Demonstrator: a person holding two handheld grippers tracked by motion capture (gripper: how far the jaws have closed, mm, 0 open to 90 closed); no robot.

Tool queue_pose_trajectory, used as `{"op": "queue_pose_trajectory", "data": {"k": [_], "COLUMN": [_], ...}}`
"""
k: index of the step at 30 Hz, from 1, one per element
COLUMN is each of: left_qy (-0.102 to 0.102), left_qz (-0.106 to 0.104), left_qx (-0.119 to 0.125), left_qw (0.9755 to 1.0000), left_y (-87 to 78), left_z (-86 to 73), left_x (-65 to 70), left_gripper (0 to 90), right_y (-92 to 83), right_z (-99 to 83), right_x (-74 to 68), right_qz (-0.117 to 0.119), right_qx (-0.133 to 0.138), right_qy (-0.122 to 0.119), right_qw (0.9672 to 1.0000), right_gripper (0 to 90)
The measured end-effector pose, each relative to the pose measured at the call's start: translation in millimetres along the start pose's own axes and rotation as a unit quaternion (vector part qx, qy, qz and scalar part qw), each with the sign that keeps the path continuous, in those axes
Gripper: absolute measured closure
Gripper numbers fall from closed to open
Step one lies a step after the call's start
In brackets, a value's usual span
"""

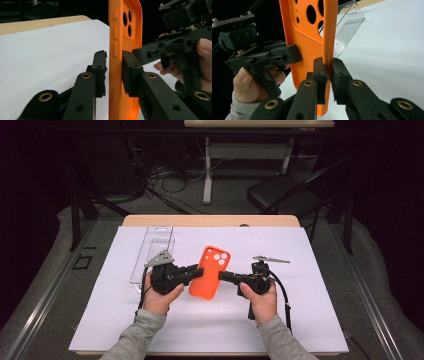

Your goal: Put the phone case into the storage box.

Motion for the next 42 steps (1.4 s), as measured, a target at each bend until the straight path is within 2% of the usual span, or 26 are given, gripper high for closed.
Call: {"op": "queue_pose_trajectory", "data": {"k": [11,19,24,30,42], "left_qy": [-0.008,-0.007,0.008,0.013,0.023], "left_qz": [-0.005,0.002,0.016,0.026,0.025], "left_qx": [-0.002,-0.001,-0.002,-0.001,-0.013], "left_qw": [1.0000,1.0000,0.9998,0.9996,0.9994], "left_y": [1.2,1.4,1.0,-0.1,-1.1], "left_z": [0.0,0.2,1.3,3.1,5.6], "left_x": [-2.4,-4.2,-5.2,-5.5,-7.9], "left_gripper": [62.4,54.7,50.5,47.8,43.6], "right_y": [-0.5,-1.4,-1.8,-2.6,-4.7], "right_z": [0.4,0.9,1.6,2.5,3.9], "right_x": [1.4,1.7,0.4,0.2,-0.5], "right_qz": [-0.014,-0.025,-0.036,-0.044,-0.060], "right_qx": [0.000,0.003,0.005,0.007,0.007], "right_qy": [-0.015,-0.031,-0.048,-0.063,-0.083], "right_qw": [0.9998,0.9992,0.9982,0.9970,0.9947], "right_gripper": [82.7,82.7,82.7,82.7,82.7]}}
Point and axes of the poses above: each handheld gripper's, and its own axes: y roughly forward along the jaws, z roughly out of its top, x roughly to its right, the point moved 3 cm from there along y, roughly forward along the jaws, and after that the axes turned 9 degrees about x, right-handed, at the moved point
